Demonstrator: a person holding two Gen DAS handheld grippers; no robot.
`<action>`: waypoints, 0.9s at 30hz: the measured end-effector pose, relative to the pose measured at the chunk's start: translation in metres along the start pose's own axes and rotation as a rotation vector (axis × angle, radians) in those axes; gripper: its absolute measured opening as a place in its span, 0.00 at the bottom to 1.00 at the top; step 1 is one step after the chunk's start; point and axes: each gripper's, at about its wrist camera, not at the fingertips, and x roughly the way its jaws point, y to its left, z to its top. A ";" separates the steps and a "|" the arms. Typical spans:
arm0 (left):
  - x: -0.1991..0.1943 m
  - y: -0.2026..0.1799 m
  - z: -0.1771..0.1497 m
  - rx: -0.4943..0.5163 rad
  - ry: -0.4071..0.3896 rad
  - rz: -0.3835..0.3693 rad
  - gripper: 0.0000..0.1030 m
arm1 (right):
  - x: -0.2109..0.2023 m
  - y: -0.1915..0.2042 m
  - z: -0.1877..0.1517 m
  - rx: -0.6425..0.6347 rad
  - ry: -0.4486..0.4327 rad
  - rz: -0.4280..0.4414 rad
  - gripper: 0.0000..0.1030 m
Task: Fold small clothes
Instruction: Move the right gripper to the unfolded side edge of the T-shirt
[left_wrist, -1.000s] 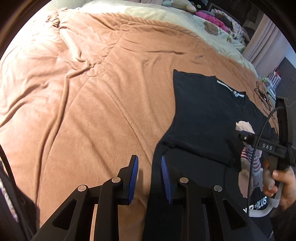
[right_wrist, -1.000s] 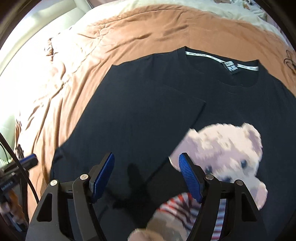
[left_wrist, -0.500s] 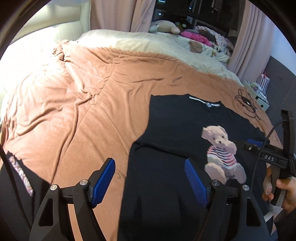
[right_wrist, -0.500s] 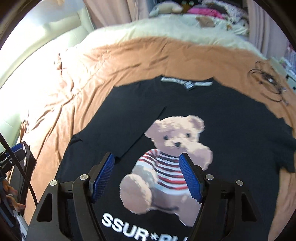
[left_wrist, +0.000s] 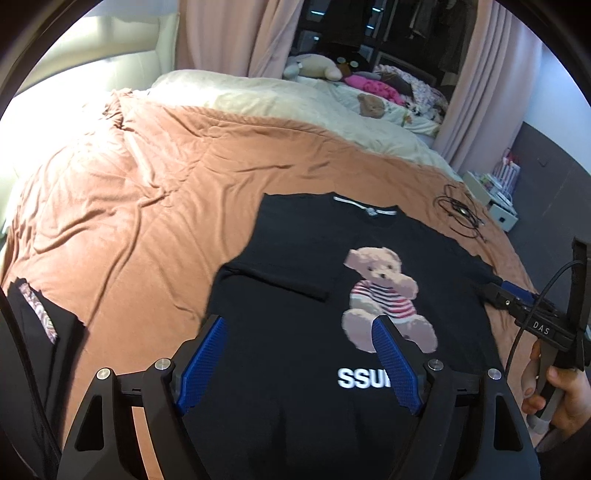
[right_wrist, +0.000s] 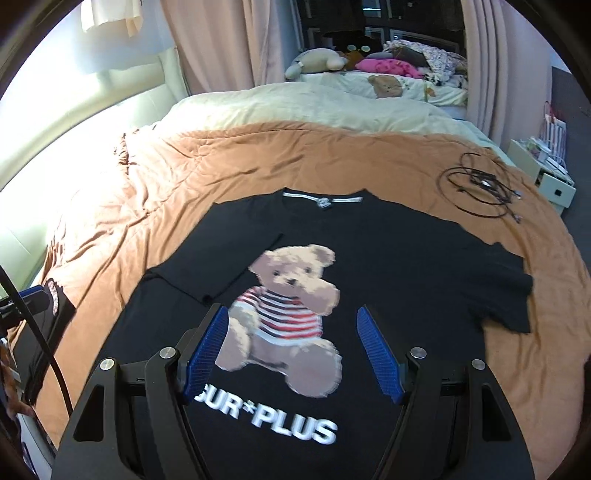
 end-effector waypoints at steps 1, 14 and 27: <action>-0.002 -0.006 0.000 -0.002 -0.006 -0.011 0.80 | -0.006 -0.006 -0.001 0.005 -0.003 -0.004 0.69; 0.000 -0.086 0.002 0.128 -0.037 -0.080 1.00 | -0.063 -0.075 -0.017 0.089 0.031 -0.039 1.00; 0.043 -0.167 0.010 0.233 0.022 -0.178 1.00 | -0.075 -0.163 -0.033 0.262 0.038 -0.093 1.00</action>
